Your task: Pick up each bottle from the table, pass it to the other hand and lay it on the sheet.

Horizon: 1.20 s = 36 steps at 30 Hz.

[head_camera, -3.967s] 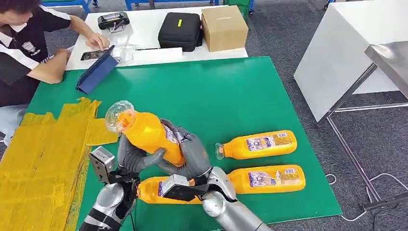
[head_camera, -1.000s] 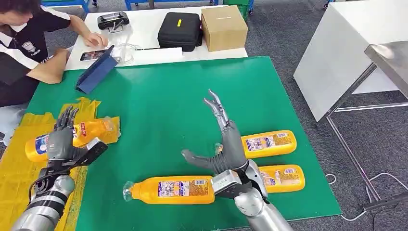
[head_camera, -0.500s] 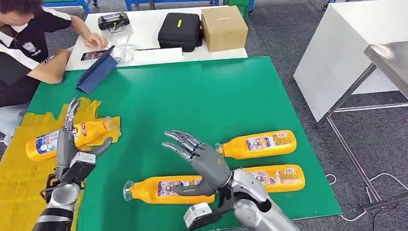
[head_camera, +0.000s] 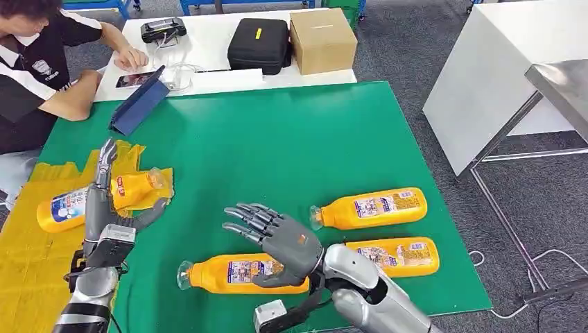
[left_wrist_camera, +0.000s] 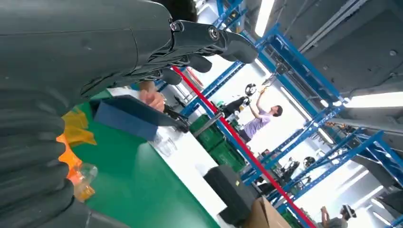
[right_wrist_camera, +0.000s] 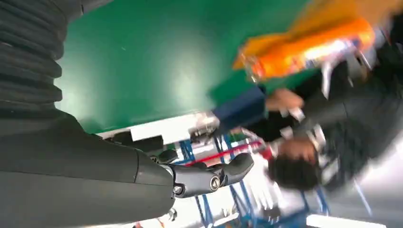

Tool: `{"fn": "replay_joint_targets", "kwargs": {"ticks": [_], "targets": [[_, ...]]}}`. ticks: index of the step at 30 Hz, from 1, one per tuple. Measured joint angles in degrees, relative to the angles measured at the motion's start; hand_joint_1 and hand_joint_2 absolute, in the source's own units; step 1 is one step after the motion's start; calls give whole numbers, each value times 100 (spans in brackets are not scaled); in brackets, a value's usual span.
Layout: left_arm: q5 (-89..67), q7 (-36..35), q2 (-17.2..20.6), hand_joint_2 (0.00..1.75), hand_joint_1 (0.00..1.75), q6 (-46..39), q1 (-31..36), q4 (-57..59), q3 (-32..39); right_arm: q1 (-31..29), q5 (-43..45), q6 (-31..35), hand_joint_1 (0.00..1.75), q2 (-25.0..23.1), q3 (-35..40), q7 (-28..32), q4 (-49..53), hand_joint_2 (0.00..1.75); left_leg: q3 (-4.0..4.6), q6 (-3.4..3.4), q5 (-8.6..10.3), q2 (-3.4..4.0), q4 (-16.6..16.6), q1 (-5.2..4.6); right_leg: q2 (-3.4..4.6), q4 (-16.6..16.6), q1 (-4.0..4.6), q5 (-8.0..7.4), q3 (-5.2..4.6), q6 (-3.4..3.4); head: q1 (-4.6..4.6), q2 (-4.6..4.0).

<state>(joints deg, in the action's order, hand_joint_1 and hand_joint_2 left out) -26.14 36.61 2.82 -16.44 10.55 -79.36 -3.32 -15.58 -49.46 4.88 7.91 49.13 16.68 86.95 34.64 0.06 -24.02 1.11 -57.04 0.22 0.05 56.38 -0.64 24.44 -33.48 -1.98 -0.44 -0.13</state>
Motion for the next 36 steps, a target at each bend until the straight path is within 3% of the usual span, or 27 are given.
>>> {"fn": "replay_joint_targets", "kwargs": {"ticks": [16,36], "targets": [[197,-30,-273,175,0,-17,273,345,-123,-1060,-51,-509,0,219,1185,-168,-1298,175,0,0,1,0,-2,0,-1,1,0,-1,-1,-1,0,0],[304,-55,-369,175,0,-35,325,557,-203,-1347,-287,-415,0,181,1614,-787,-2029,175,1,0,1,-1,-2,0,-1,1,0,-1,1,-1,0,0]]}}
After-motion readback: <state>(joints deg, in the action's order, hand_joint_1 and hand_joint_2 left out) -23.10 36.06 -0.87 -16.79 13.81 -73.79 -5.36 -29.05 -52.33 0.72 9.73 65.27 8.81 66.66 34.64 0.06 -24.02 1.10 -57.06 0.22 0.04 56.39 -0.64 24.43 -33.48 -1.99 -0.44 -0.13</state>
